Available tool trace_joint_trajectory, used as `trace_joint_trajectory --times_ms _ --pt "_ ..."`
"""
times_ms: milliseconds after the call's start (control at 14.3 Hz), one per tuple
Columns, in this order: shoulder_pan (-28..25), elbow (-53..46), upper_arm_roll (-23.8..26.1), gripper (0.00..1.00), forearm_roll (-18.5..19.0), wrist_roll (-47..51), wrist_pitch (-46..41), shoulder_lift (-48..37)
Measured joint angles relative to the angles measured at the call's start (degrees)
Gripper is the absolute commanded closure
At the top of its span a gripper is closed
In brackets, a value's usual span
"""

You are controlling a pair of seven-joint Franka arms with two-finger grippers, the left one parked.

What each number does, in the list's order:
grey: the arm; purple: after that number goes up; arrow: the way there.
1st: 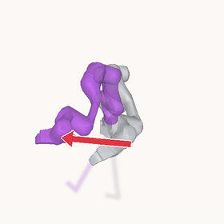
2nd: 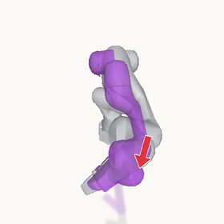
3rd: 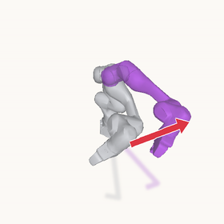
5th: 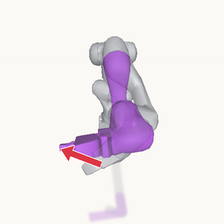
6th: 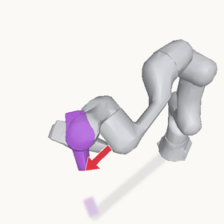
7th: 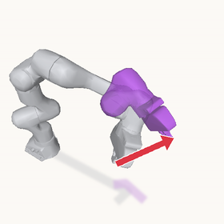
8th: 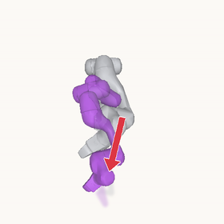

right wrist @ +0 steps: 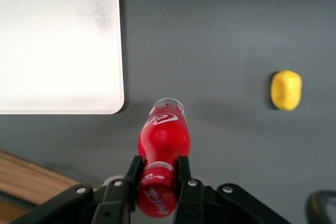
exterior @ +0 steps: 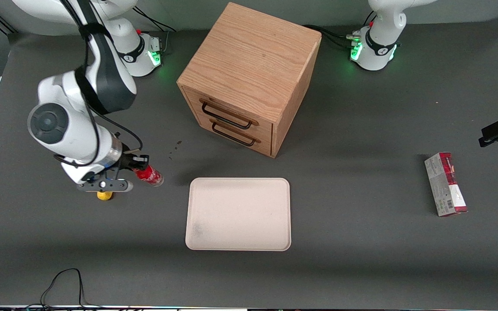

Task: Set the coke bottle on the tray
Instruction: 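Close the right gripper on the bottle and lift it, then carry the bottle over the white tray with the right gripper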

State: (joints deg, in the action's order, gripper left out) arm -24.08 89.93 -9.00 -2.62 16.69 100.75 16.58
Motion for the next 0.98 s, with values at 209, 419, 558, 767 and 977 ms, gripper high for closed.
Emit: trace_joint_trajectory --times_ms 209,419,558,767,977 --pt "0.0 -7.6 -0.3 1.00 0.1 -0.7 -8.3 -0.2" --pt "0.0 -11.9 -0.2 1.00 0.1 -1.1 -10.5 -0.2" --pt "0.0 -15.5 0.2 1.00 0.1 -1.1 -11.6 1.7" --pt "-0.1 -27.1 1.6 1.00 0.1 -1.1 -15.0 9.8" --pt "-0.2 -37.4 3.5 1.00 0.1 -1.1 -15.5 19.4"
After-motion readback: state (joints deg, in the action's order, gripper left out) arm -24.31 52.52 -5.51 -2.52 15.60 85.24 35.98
